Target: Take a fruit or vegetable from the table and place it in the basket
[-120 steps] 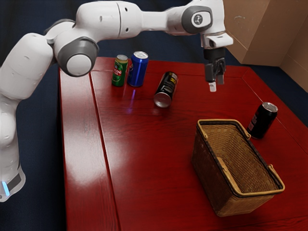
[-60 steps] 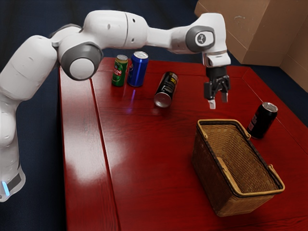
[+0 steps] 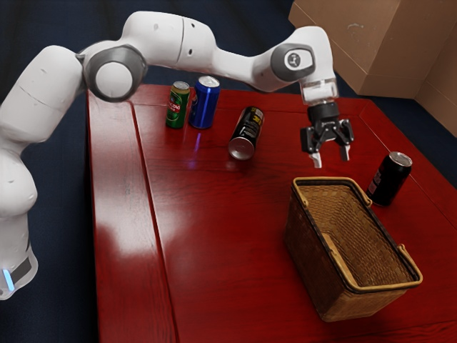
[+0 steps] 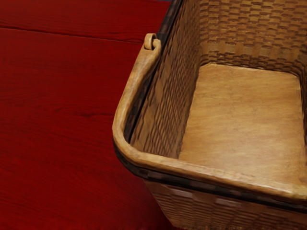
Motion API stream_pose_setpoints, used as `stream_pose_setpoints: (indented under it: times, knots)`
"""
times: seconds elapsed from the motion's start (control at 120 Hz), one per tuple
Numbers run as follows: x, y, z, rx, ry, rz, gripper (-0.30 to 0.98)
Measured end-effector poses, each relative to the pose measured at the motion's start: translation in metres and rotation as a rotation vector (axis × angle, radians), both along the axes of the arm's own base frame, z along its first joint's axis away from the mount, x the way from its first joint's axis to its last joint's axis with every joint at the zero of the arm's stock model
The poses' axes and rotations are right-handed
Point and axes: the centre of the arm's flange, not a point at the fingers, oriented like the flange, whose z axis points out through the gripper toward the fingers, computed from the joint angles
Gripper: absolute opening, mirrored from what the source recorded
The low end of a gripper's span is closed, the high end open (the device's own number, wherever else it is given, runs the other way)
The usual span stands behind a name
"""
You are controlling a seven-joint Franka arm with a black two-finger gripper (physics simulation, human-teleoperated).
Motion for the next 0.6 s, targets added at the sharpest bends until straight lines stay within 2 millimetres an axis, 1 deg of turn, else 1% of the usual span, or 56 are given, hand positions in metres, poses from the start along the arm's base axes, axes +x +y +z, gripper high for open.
stream_pose_setpoints:
  times: [0.233,0.417,0.6]
  knots:
    - [0.002,0.007,-0.013,0.080,-0.026,-0.046,0.69]
    - [0.004,0.009,-0.040,0.156,-0.008,-0.088,0.69]
    - [0.008,0.006,-0.068,0.181,0.015,-0.122,0.69]
